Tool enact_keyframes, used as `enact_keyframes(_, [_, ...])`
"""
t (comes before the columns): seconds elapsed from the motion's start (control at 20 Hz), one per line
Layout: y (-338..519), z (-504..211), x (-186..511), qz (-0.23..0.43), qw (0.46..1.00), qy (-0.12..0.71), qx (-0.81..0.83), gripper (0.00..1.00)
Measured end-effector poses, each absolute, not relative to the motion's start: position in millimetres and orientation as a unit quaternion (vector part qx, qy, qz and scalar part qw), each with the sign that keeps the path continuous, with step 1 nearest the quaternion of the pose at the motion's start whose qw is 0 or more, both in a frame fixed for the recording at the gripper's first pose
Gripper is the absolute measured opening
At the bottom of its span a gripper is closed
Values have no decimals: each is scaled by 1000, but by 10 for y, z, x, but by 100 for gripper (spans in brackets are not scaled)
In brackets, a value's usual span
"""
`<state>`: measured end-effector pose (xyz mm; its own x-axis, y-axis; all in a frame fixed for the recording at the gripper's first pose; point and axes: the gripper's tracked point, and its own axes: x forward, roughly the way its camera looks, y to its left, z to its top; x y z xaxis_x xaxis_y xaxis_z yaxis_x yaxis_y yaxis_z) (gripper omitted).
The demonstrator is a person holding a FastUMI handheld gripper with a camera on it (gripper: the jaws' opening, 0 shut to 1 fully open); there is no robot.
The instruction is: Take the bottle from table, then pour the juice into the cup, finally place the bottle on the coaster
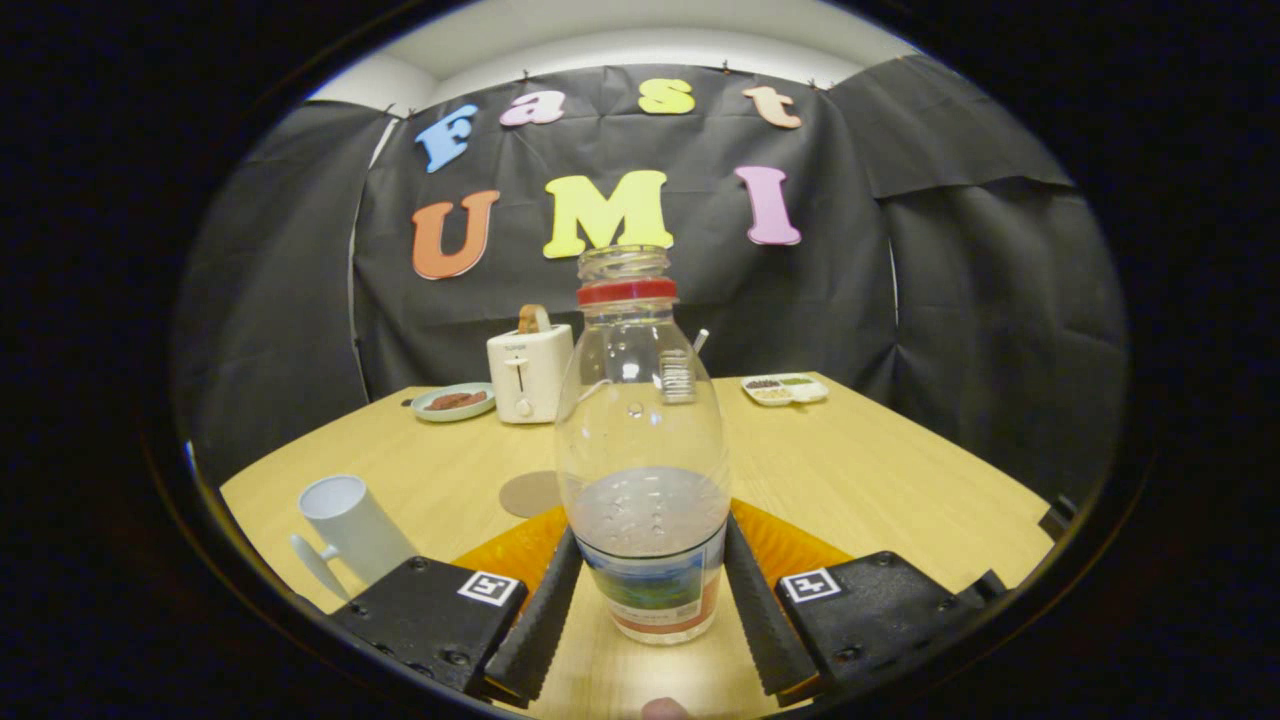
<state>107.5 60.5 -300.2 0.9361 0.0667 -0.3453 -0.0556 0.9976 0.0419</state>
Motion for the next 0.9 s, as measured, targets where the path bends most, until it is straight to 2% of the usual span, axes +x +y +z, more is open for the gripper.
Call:
enact_keyframes(0.5, [1177, -2702, 1290, 85, 965, 152, -195, 79])
enact_keyframes(0.9, [1376, -2656, 1421, 84, 899, 88, -420, 78])
